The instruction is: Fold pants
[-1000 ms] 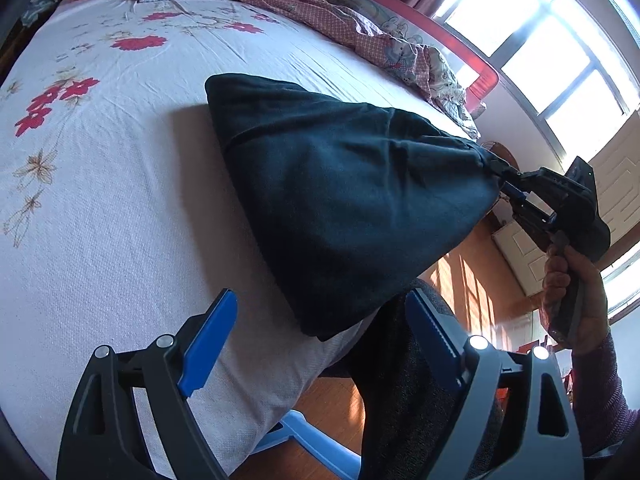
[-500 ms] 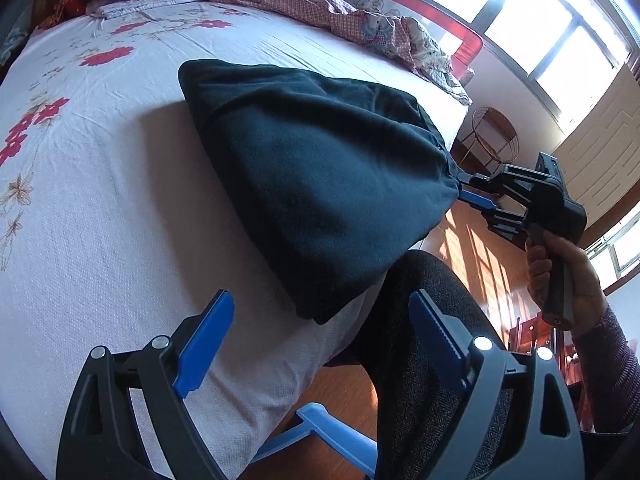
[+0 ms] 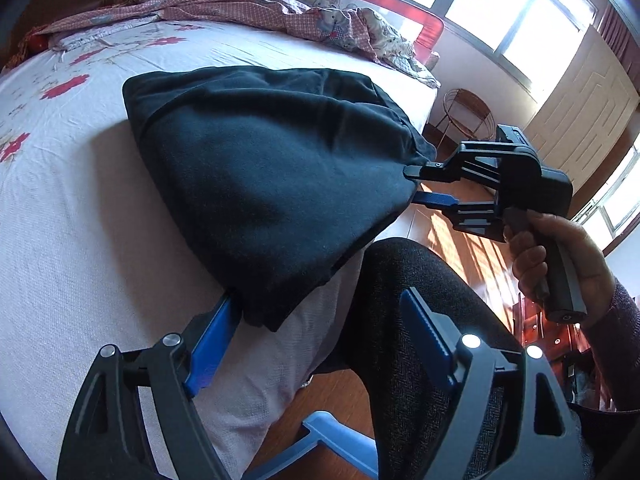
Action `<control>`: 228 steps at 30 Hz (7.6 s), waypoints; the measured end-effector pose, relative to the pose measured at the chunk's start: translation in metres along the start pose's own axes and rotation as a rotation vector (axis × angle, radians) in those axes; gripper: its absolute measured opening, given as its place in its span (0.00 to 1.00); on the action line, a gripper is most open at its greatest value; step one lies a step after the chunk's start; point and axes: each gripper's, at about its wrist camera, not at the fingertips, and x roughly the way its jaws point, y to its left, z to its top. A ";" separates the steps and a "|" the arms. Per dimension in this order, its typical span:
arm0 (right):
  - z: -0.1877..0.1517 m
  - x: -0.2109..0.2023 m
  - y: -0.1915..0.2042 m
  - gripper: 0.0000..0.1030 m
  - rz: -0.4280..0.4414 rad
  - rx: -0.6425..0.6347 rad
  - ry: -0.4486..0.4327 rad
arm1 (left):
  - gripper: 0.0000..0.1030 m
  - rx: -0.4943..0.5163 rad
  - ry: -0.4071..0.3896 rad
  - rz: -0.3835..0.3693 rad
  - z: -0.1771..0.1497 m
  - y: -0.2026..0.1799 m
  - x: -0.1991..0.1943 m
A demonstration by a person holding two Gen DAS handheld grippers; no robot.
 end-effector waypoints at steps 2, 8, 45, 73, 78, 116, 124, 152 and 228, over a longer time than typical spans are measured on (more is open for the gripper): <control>0.001 0.002 -0.006 0.46 0.000 0.026 0.003 | 0.66 0.029 0.020 0.016 -0.002 -0.006 0.001; 0.004 -0.017 -0.016 0.46 0.058 0.049 -0.014 | 0.49 0.069 0.219 -0.026 -0.018 -0.004 0.010; 0.024 0.012 -0.020 0.61 0.237 0.058 -0.087 | 0.98 -0.755 -0.063 -0.429 0.047 0.125 0.045; 0.035 0.033 0.208 0.28 0.375 -0.325 -0.045 | 0.23 -0.692 -0.273 -0.378 0.167 0.179 -0.073; 0.012 0.095 0.220 0.28 0.440 -0.319 0.020 | 0.23 -0.689 -0.322 -0.288 0.148 0.227 -0.111; -0.003 0.196 0.290 0.46 0.324 -0.471 0.234 | 0.86 -0.333 -0.260 0.258 0.028 0.164 -0.094; -0.018 0.174 0.192 0.34 0.315 -0.311 0.274 | 0.90 -0.321 -0.206 0.227 0.013 0.173 -0.072; -0.066 0.105 0.189 0.75 0.176 -0.469 0.253 | 0.98 -0.483 -0.216 0.211 -0.036 0.143 -0.112; -0.187 0.116 0.210 0.88 -0.302 -1.080 -0.046 | 0.98 -0.559 -0.145 0.770 -0.033 0.119 -0.084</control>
